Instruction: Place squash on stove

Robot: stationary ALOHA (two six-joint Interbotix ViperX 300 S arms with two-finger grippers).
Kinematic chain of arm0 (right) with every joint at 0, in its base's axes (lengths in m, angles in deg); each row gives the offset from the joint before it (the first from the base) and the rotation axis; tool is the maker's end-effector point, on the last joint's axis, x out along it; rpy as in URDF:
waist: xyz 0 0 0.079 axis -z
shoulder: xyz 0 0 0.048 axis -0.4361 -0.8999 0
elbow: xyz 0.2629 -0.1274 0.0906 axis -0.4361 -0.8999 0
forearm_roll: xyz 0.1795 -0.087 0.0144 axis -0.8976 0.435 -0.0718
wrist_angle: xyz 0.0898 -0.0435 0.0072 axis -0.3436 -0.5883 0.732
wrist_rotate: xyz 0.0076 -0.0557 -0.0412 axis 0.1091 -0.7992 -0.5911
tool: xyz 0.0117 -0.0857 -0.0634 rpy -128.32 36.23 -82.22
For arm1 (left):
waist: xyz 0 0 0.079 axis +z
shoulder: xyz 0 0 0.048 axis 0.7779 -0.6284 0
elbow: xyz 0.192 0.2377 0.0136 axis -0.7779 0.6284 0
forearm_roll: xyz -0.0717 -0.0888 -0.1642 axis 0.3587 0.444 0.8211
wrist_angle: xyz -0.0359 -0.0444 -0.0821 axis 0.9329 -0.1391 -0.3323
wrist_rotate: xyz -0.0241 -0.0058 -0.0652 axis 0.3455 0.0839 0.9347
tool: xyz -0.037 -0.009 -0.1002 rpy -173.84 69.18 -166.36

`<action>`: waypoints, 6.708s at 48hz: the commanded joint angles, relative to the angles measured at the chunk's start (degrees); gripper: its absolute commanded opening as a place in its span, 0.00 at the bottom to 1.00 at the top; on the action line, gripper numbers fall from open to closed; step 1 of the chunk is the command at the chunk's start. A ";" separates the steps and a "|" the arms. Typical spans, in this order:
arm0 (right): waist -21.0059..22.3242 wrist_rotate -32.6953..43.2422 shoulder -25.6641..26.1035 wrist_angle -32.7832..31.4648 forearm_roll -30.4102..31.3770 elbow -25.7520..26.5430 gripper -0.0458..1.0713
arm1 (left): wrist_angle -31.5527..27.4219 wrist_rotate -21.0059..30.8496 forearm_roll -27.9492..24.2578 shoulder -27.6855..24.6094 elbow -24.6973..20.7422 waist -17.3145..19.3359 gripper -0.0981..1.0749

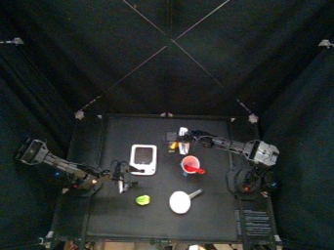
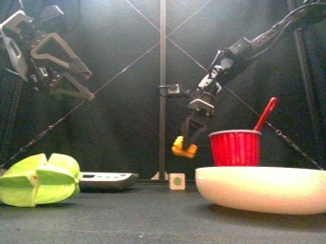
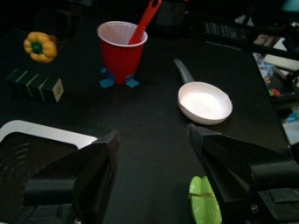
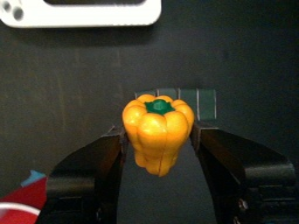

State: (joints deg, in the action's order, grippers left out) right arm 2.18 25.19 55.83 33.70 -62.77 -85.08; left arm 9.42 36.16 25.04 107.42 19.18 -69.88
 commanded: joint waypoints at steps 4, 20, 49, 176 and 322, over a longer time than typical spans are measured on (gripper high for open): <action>-2.99 0.09 1.23 2.99 -2.64 2.99 0.77 | 1.76 -0.09 4.92 2.81 2.46 -0.09 0.91; -8.88 0.00 -4.75 6.06 -7.21 9.93 0.77 | 2.72 -0.09 10.55 4.92 6.86 -0.09 0.91; -10.02 0.26 -16.26 0.79 -6.86 22.24 0.78 | 2.29 -0.09 10.72 4.92 7.91 -0.09 0.91; -18.46 29.62 -23.99 -14.94 17.40 35.86 0.94 | 2.02 0.00 10.81 4.92 8.17 -0.09 0.91; -15.03 29.62 -13.45 0.70 24.35 20.92 0.66 | 1.67 0.00 10.81 4.92 8.79 -0.09 0.91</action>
State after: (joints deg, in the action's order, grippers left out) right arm -12.15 54.46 39.39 32.30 -39.04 -64.07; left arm 10.91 36.24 35.94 112.34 28.58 -69.96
